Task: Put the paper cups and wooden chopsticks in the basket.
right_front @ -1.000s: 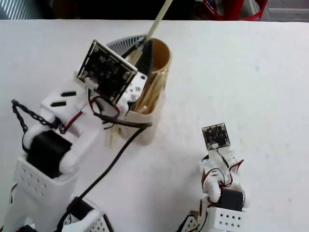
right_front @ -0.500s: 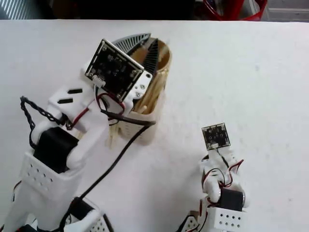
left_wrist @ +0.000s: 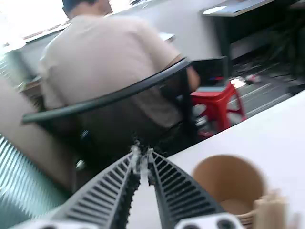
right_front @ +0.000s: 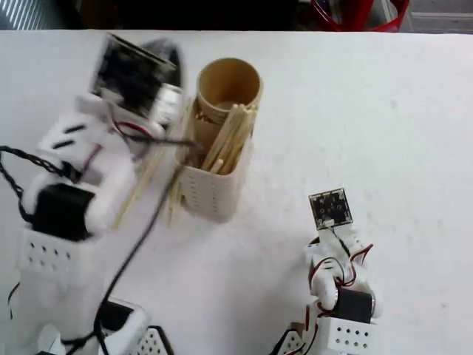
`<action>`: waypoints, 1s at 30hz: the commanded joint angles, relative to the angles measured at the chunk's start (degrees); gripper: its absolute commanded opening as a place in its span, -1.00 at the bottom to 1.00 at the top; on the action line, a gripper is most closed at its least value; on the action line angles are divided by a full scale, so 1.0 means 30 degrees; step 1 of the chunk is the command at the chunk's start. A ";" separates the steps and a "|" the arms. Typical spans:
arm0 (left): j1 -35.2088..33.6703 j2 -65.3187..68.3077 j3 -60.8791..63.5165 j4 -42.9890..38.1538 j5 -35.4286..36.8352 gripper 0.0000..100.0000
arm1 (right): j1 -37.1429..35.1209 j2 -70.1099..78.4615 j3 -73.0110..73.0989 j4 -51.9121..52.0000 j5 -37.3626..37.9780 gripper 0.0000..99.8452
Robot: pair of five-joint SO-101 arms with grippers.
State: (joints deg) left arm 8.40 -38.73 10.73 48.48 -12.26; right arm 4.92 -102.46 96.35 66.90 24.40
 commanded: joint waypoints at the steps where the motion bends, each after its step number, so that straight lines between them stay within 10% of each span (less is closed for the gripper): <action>1: -0.6725 0.1832 0.4425 -0.3370 0.0000 -0.91 | -0.0015 -0.0044 0.0176 -0.0220 -0.0029 -0.96; 7: -0.8659 0.6491 0.9172 -0.7179 -0.0059 -0.90 | -0.0015 -0.0044 0.0176 -0.0220 -0.0029 -0.96; 17: -0.6930 1.7333 0.0557 0.1905 -0.1319 -0.77 | -0.0044 -0.0044 0.0176 -0.0220 -0.0029 -0.96; 30: -0.7253 2.2374 -0.5656 0.5363 -0.1201 -0.81 | -0.0044 -0.0044 0.0176 -0.0220 -0.0029 -0.96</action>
State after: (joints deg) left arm -12.88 30.37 -2.81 64.31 -15.78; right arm 4.84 -102.46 96.35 66.90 24.40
